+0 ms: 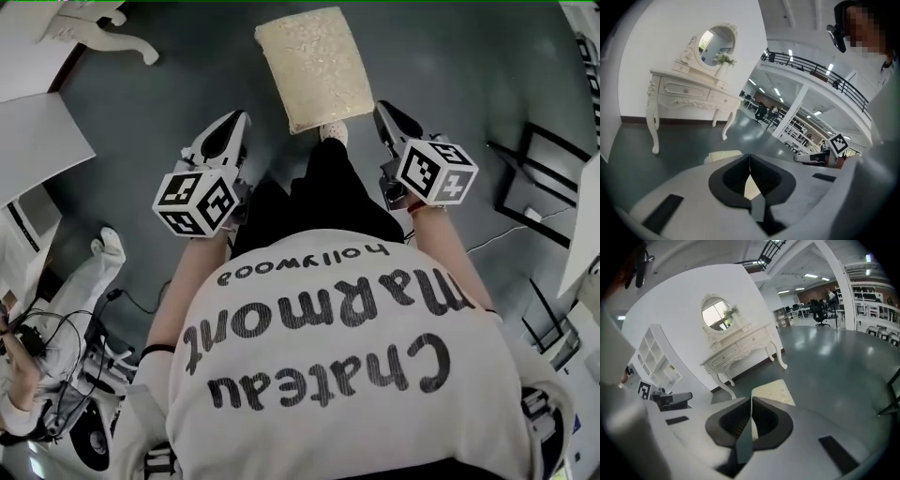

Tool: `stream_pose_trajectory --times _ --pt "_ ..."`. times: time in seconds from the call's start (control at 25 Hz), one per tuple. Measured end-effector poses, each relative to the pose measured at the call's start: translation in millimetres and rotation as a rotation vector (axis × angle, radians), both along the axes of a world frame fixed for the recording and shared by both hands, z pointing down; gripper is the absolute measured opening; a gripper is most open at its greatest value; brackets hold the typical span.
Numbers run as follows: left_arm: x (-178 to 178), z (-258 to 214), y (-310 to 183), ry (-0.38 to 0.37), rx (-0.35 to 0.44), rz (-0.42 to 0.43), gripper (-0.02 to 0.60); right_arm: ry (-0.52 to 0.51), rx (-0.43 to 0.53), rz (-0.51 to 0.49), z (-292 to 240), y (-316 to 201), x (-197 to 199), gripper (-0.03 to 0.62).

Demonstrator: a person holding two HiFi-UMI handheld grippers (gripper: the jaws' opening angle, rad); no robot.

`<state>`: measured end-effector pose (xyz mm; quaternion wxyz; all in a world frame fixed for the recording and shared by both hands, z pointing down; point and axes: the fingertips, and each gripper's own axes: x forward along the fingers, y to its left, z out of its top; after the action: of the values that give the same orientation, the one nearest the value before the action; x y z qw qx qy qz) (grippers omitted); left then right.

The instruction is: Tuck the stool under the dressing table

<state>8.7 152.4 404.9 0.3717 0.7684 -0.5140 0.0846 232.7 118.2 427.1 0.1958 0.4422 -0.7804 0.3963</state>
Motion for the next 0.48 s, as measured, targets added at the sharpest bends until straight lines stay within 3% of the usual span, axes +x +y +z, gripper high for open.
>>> stream_pose_trajectory --times 0.12,0.24,0.36,0.48 --pt "-4 16 18 0.035 -0.011 -0.021 0.023 0.018 -0.046 -0.049 20 3 -4 0.026" --pt "6 60 21 -0.013 -0.079 -0.013 0.023 0.04 -0.158 -0.113 64 -3 11 0.026" --pt "24 132 3 -0.075 -0.237 -0.028 0.023 0.079 -0.273 -0.174 132 -33 43 0.026" --pt "32 192 18 -0.078 -0.437 -0.057 0.023 0.156 -0.348 -0.236 184 -44 68 0.026"
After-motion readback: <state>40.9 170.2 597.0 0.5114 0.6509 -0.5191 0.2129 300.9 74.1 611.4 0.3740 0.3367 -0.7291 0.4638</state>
